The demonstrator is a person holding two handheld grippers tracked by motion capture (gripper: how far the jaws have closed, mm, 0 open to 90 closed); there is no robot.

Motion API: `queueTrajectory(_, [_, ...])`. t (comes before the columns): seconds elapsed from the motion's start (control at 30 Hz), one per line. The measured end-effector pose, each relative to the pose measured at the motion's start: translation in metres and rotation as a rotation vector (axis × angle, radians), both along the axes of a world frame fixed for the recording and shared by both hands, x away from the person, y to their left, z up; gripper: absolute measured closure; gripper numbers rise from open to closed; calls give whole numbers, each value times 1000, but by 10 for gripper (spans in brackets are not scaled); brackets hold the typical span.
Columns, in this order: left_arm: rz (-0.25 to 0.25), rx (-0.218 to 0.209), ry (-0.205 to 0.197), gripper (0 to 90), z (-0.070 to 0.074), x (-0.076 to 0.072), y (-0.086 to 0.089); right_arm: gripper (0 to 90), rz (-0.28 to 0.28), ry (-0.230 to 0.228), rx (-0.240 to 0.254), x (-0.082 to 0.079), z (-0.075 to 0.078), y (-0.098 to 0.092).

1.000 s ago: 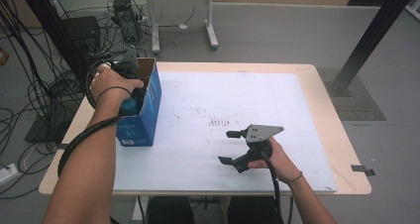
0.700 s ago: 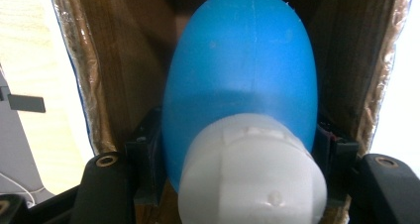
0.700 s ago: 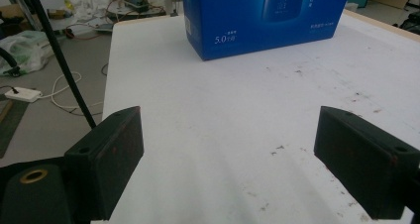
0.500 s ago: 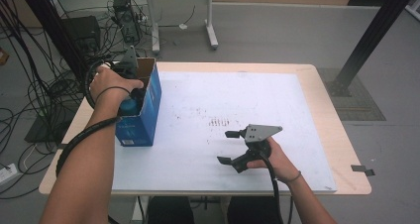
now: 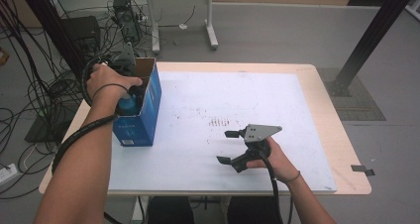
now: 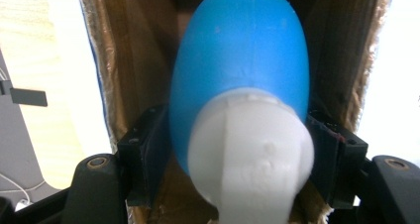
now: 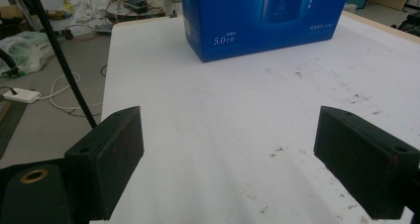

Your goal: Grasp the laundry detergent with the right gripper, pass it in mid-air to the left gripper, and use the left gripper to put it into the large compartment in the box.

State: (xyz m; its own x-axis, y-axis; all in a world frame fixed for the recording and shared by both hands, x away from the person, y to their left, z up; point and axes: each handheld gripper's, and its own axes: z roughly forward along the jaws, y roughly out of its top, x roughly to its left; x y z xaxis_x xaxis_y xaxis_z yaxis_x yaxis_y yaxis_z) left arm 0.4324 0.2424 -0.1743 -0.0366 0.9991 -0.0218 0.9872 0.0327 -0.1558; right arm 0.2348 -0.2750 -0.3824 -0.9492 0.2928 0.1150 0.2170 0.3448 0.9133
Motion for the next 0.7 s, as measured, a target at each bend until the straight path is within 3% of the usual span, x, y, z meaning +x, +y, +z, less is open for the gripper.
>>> queueTrajectory(0.33, [-2, 19, -16, 312, 18, -1, -9, 121, -5, -4, 0, -1, 1, -1])
queueTrajectory(0.7, [-33, 28, -79, 231, 61, -11, -16, 121, -7, -10, -1, -2, 5, -3])
